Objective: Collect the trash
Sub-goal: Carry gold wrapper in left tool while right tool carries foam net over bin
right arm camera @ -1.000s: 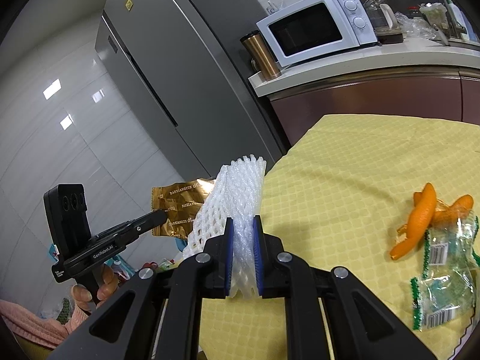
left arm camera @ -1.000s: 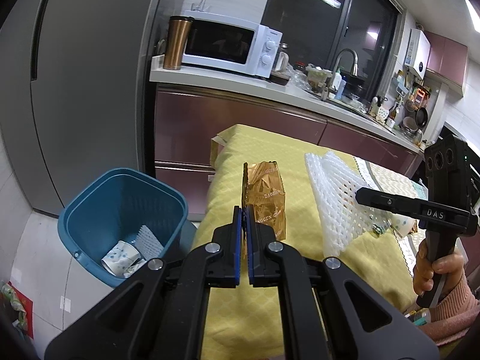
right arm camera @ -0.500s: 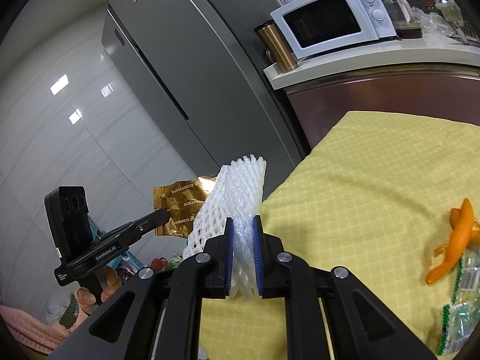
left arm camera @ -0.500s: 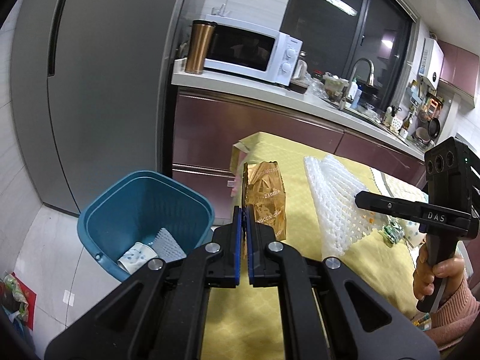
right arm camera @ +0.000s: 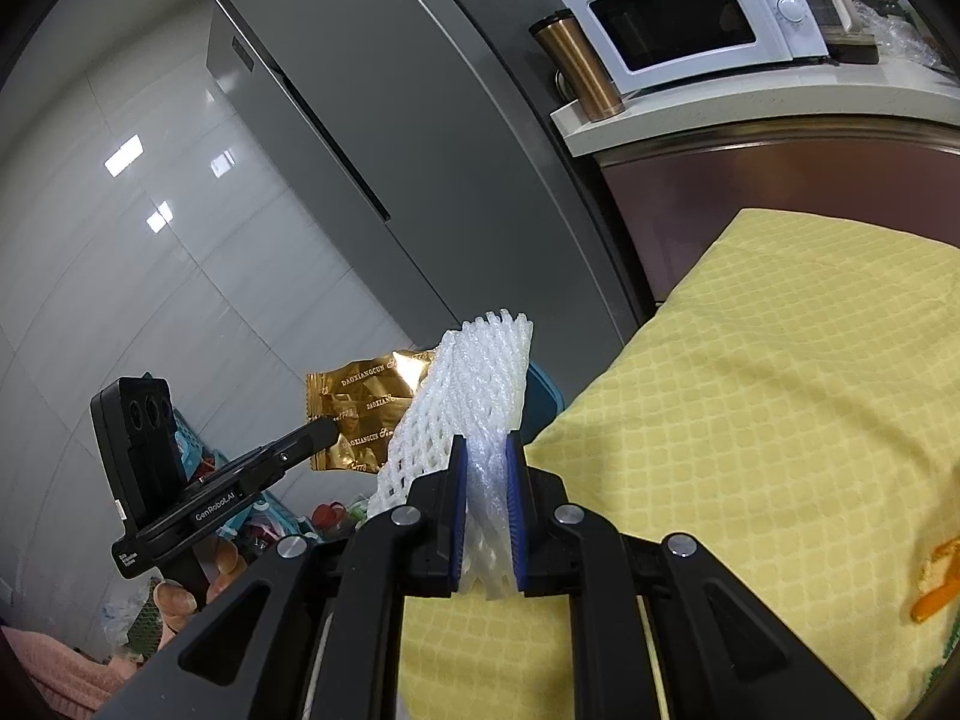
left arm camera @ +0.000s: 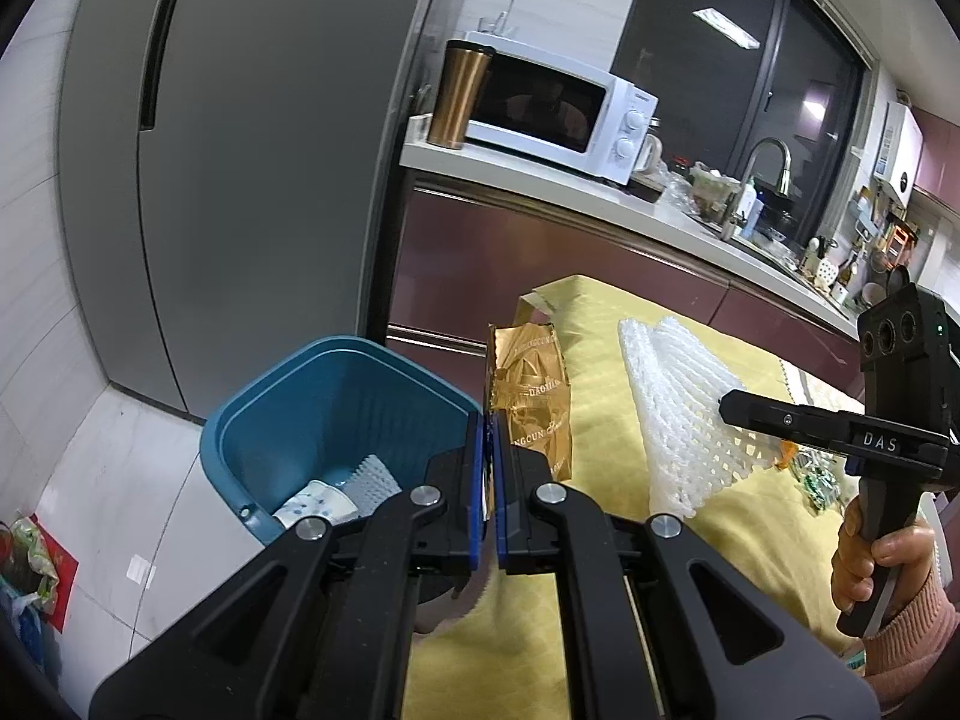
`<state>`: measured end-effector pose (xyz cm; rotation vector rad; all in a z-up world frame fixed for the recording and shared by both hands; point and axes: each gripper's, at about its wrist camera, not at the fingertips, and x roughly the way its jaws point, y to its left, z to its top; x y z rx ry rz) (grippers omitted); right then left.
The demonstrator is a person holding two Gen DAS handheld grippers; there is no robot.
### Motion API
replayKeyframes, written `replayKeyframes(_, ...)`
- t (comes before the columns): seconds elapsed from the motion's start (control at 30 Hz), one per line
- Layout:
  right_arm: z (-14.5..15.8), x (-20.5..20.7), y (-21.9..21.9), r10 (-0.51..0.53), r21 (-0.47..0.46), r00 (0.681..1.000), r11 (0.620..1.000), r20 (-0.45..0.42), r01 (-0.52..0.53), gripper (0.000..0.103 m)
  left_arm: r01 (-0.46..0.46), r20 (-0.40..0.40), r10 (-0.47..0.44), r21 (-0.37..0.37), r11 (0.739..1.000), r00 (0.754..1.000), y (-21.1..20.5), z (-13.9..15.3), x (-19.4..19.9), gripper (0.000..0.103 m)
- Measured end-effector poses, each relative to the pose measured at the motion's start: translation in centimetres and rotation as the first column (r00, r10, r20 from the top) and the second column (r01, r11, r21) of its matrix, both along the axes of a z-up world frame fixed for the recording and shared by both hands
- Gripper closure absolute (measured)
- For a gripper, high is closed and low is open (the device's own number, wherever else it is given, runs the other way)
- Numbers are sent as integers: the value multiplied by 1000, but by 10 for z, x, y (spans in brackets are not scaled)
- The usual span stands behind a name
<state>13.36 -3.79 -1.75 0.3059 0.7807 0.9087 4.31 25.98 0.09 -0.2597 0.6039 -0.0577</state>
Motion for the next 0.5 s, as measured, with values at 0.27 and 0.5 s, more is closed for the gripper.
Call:
replayKeyframes(0.27,-2,8,16,17,-21,1000,1000,-19,-18,92,-36,-15,36,-6,999,999,14,-7,3,100)
replayKeyframes(0.5,-6,14,27,22,-33,999,999,-40,-24,92,-56,-23,56,-12,998,998,22,-13,2,100)
